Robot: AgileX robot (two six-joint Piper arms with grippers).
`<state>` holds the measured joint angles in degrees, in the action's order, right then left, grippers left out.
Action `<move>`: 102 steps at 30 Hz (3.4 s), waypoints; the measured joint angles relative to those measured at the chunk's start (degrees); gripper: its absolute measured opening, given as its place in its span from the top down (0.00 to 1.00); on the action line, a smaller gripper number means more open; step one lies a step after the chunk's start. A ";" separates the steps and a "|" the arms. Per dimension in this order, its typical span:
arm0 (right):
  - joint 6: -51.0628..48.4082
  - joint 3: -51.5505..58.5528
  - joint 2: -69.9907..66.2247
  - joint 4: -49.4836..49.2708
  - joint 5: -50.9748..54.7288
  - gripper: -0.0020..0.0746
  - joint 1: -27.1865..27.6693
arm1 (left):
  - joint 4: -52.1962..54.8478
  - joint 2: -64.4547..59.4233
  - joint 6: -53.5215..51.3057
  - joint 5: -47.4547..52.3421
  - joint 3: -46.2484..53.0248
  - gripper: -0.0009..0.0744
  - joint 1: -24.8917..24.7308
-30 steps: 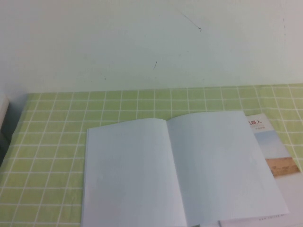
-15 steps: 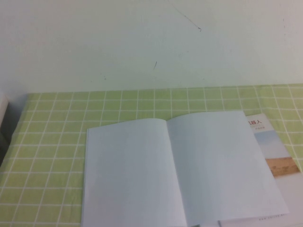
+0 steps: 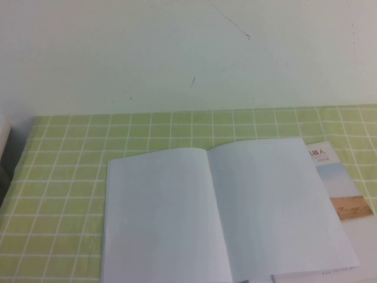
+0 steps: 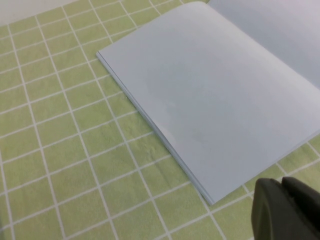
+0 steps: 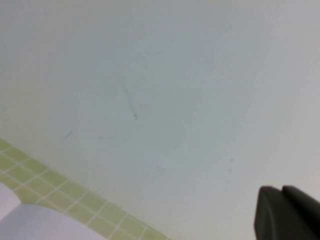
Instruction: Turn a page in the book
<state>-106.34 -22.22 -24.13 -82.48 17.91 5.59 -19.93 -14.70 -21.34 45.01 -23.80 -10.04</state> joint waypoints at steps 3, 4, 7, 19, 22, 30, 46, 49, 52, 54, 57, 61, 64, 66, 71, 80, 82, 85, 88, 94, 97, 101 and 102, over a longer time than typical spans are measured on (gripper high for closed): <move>0.66 2.06 3.51 0.88 -2.80 0.97 0.00 | 0.00 0.02 0.14 0.00 0.00 0.99 0.00; 2.69 2.97 4.46 2.73 -3.77 0.97 0.00 | 0.00 0.02 0.14 0.00 0.00 0.99 0.00; 23.68 6.88 8.66 19.65 -7.35 0.97 0.00 | 0.00 0.02 0.14 0.10 0.00 0.99 0.00; 83.65 23.58 24.47 74.67 -4.10 0.97 8.20 | 0.00 0.12 0.14 0.22 0.00 0.99 0.00; 84.52 23.78 24.83 75.78 1.03 0.97 8.61 | 0.00 0.12 0.14 0.22 0.00 0.99 0.00; 84.77 23.48 24.83 75.91 2.77 0.97 8.61 | -0.10 0.12 0.14 0.22 0.00 0.99 0.00; 84.77 23.48 24.83 76.00 2.77 0.97 8.61 | -0.20 0.12 0.14 0.22 0.00 0.99 0.00; 84.77 23.48 24.83 76.11 2.77 0.97 8.61 | -0.20 0.12 0.14 0.22 0.00 0.99 0.00; 84.77 23.48 24.83 76.11 2.77 0.97 8.61 | -0.20 0.12 0.14 0.22 0.00 0.99 0.00; 84.77 23.48 24.83 76.11 2.77 0.97 8.61 | -0.20 0.56 0.14 -0.21 0.25 0.99 0.00; 84.77 23.48 24.83 76.11 2.77 0.97 8.61 | 0.74 1.83 0.14 -4.26 2.53 0.99 0.44; 84.77 23.48 24.83 76.11 2.77 0.97 8.61 | 3.42 5.01 1.54 -16.52 10.11 0.99 3.48; 84.77 23.48 24.83 76.11 2.77 0.97 8.61 | 3.03 8.34 3.64 -26.47 17.35 0.99 6.28; 84.77 23.48 24.83 76.11 2.77 0.97 8.61 | 1.89 11.12 4.61 -31.83 22.35 0.99 7.67; 84.77 23.48 24.83 76.11 2.77 0.97 8.61 | 2.66 15.11 5.70 -31.19 25.10 0.99 9.21; 84.77 23.48 24.83 76.11 2.77 0.97 8.61 | 10.14 15.26 15.27 -27.42 25.10 0.99 13.00; 84.77 23.48 24.83 76.11 2.77 0.97 8.61 | 10.71 15.26 15.53 -27.42 25.10 0.99 13.13; 84.77 23.48 24.83 76.11 2.77 0.97 8.61 | 10.96 15.26 15.74 -27.42 25.10 0.99 13.13; 84.77 23.48 24.83 76.11 2.77 0.97 8.61 | 11.10 15.26 15.89 -27.42 25.10 0.99 13.13; 84.77 23.48 24.83 76.11 2.77 0.97 8.61 | 10.88 15.26 16.06 -27.42 25.10 0.99 13.13; 84.77 23.48 24.83 76.11 2.77 0.97 8.61 | 10.88 15.26 16.06 -27.42 25.10 0.99 13.13; 84.77 23.48 24.83 76.11 2.77 0.97 8.61 | 10.88 15.26 16.06 -27.42 25.10 0.99 13.13; 84.77 23.48 24.83 76.11 2.77 0.97 8.61 | 10.88 15.26 16.06 -27.42 25.10 0.99 13.13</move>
<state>-21.58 1.26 0.71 -6.37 20.68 14.20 -9.04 0.56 -5.27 17.59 1.31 3.09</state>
